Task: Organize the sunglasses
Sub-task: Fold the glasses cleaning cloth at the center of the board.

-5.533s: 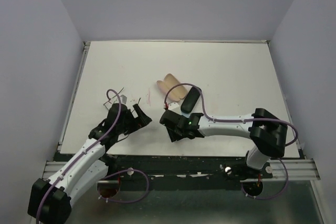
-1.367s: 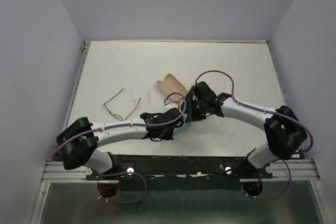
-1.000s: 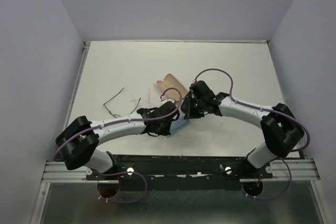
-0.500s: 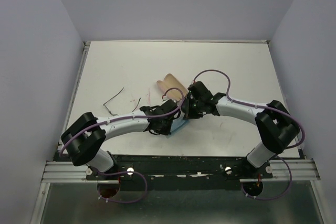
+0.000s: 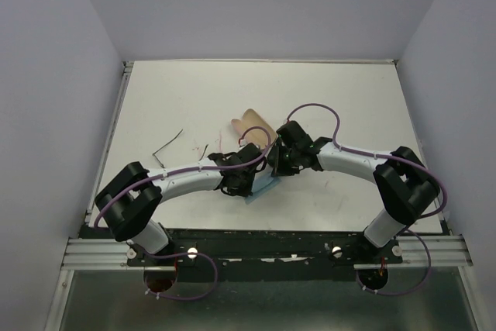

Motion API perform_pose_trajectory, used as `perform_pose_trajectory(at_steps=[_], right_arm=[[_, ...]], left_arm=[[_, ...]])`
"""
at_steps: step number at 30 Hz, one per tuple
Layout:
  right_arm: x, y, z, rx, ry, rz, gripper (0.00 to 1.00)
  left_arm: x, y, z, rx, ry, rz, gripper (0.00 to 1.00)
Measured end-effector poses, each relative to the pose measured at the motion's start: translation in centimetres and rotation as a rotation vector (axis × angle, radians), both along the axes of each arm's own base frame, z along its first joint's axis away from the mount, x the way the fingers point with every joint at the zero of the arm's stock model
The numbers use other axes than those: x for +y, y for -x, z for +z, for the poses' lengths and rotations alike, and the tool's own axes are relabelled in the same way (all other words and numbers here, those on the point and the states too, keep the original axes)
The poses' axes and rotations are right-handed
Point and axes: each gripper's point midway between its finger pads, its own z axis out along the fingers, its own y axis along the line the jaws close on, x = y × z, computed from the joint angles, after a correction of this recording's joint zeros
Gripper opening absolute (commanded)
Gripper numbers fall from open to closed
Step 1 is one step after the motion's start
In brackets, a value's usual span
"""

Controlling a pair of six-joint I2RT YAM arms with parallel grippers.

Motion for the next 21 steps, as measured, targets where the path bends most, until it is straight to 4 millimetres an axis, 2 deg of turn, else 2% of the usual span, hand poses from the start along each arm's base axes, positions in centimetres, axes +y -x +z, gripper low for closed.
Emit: perform_pose_trajectory(at_steps=[1, 4, 8, 10, 13, 17, 19, 21], right_arm=[[0.0, 0.0, 0.0, 0.000, 0.000, -0.002, 0.06], [0.1, -0.1, -0.1, 0.001, -0.002, -0.009, 0.10], [0.3, -0.4, -0.1, -0.007, -0.013, -0.015, 0.21], [0.5, -0.5, 0.1, -0.012, -0.020, -0.016, 0.30], [0.8, -0.9, 0.4, -0.023, -0.030, -0.017, 0.40], [1.1, -1.2, 1.0, -0.042, -0.047, -0.017, 0.40], [1.1, -1.2, 1.5, -0.054, -0.057, -0.016, 0.41], [1.0, -1.1, 2.1, -0.067, -0.069, -0.013, 0.41]], left_arm=[[0.0, -0.1, 0.0, 0.000, 0.000, 0.001, 0.09], [0.2, -0.1, 0.0, 0.006, -0.006, 0.010, 0.33], [0.6, -0.1, 0.0, 0.012, -0.016, 0.026, 0.50], [0.8, -0.3, 0.4, 0.001, -0.013, 0.034, 0.57], [1.1, -0.8, 1.6, -0.032, 0.007, 0.057, 0.61], [1.6, -1.5, 3.4, -0.083, 0.030, 0.089, 0.65], [1.9, -1.7, 3.9, -0.104, 0.037, 0.106, 0.70], [2.3, -1.7, 4.2, -0.119, 0.042, 0.120, 0.80]])
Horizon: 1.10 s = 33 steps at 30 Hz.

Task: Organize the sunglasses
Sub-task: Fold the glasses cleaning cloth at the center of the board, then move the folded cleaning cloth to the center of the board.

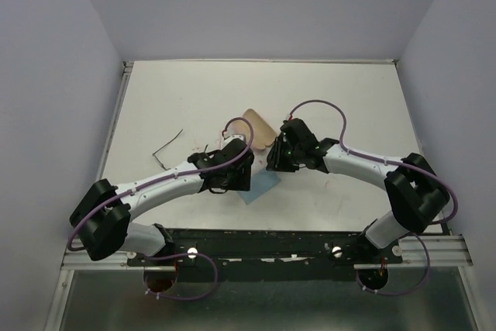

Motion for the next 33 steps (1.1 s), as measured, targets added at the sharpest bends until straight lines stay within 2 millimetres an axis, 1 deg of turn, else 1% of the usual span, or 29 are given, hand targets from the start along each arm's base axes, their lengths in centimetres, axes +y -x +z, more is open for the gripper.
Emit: perform_pose_trajectory(at_steps=[1, 5, 9, 10, 13, 15, 17, 19, 22, 24, 27, 30, 33], right_arm=[[-0.1, 0.2, 0.4, -0.010, -0.010, 0.004, 0.42], [-0.5, 1.0, 1.3, -0.037, -0.032, 0.031, 0.42], [-1.0, 1.7, 1.4, -0.053, -0.038, 0.057, 0.43], [-1.0, 1.8, 1.4, -0.055, -0.035, 0.062, 0.42], [-1.1, 1.7, 1.2, -0.063, -0.030, 0.074, 0.36], [-0.7, 1.5, 1.2, -0.071, -0.041, 0.087, 0.35], [-0.2, 1.4, 0.8, -0.064, -0.051, 0.101, 0.34], [0.2, 1.3, -0.1, -0.047, -0.052, 0.109, 0.33], [0.1, 1.6, -1.4, -0.014, -0.031, 0.110, 0.31], [-0.1, 1.7, -1.8, -0.004, -0.022, 0.105, 0.31], [-0.6, 2.0, -2.4, 0.007, -0.010, 0.085, 0.31], [-2.0, 3.2, -3.5, 0.035, 0.009, 0.054, 0.31], [-2.6, 3.8, -3.6, 0.039, 0.004, 0.033, 0.29]], left_arm=[[0.2, 0.1, 0.0, -0.002, 0.000, 0.004, 0.84], [1.1, 0.9, -0.7, 0.008, -0.003, 0.015, 0.88], [1.6, 1.5, -1.2, 0.011, 0.012, 0.029, 0.91], [1.7, 1.6, -1.3, 0.012, 0.018, 0.031, 0.92], [1.7, 1.8, -1.5, 0.017, 0.034, 0.047, 0.99], [1.7, 1.9, -1.6, 0.019, 0.046, 0.061, 0.99], [1.8, 2.0, -1.7, 0.021, 0.058, 0.078, 0.99], [2.0, 2.2, -1.9, 0.026, 0.061, 0.088, 0.99], [2.2, 2.3, -2.1, 0.032, 0.068, 0.109, 0.99], [2.3, 2.3, -2.1, 0.032, 0.074, 0.117, 0.99], [2.1, 2.0, -1.9, 0.027, 0.088, 0.130, 0.99], [2.1, 1.8, -1.8, 0.025, 0.094, 0.138, 0.99], [2.1, 1.7, -1.8, 0.023, 0.098, 0.142, 0.99]])
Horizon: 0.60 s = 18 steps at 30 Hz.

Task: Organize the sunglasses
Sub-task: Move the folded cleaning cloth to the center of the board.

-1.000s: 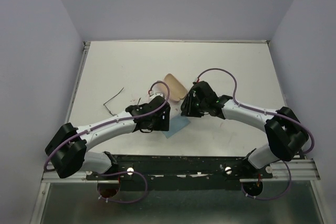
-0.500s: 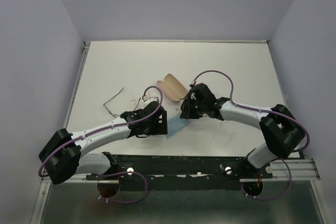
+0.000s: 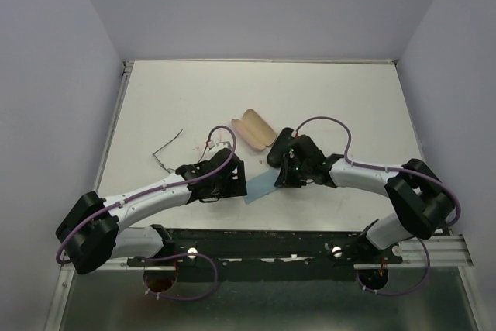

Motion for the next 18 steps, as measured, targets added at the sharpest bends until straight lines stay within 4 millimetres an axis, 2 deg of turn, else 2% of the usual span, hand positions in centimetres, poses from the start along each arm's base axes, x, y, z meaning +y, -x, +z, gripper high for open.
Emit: perform_pose_trajectory(at_steps=[6, 13, 18], right_arm=[[-0.8, 1.0, 0.0, 0.008, -0.024, -0.036, 0.31], [-3.0, 3.9, 0.1, 0.025, -0.029, -0.044, 0.36], [-4.0, 5.6, 1.4, 0.018, -0.059, -0.030, 0.37]], left_arm=[[0.0, -0.2, 0.0, -0.001, 0.005, 0.010, 0.97], [-0.5, -0.3, 0.1, 0.007, 0.044, 0.014, 0.90], [-1.3, -0.3, 0.3, 0.012, 0.080, 0.001, 0.88]])
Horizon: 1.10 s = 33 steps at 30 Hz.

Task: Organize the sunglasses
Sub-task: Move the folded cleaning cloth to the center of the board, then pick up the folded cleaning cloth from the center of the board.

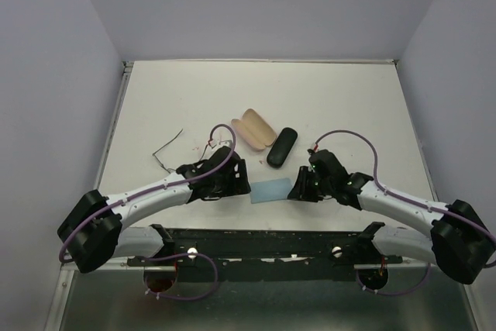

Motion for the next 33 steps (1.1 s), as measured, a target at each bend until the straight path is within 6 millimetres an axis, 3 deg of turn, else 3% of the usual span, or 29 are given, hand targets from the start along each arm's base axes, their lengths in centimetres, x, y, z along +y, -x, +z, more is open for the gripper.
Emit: perform_pose_trajectory(at_steps=[7, 12, 18, 25, 29, 33], right_arm=[[-0.7, -2.1, 1.9, -0.082, 0.024, -0.098, 0.38], [-1.1, -3.5, 0.7, -0.060, 0.099, -0.164, 0.39], [-1.2, -3.5, -1.3, -0.004, 0.157, -0.160, 0.39], [-0.5, -4.0, -1.4, -0.008, 0.143, -0.155, 0.38], [0.0, -4.2, -1.4, -0.011, 0.127, -0.149, 0.32], [0.0, -4.1, -1.4, -0.007, 0.126, -0.141, 0.31]], left_arm=[[-1.5, -0.1, -1.3, 0.059, 0.010, -0.015, 0.73], [-2.7, -0.6, -2.4, 0.118, 0.010, 0.010, 0.64], [-4.4, -1.1, -2.9, 0.163, 0.044, 0.022, 0.51], [-5.8, -1.2, -3.2, 0.192, 0.066, 0.016, 0.38], [-6.9, -1.1, -3.3, 0.205, 0.076, -0.003, 0.31], [-6.9, -1.0, -3.4, 0.211, 0.072, -0.003, 0.20]])
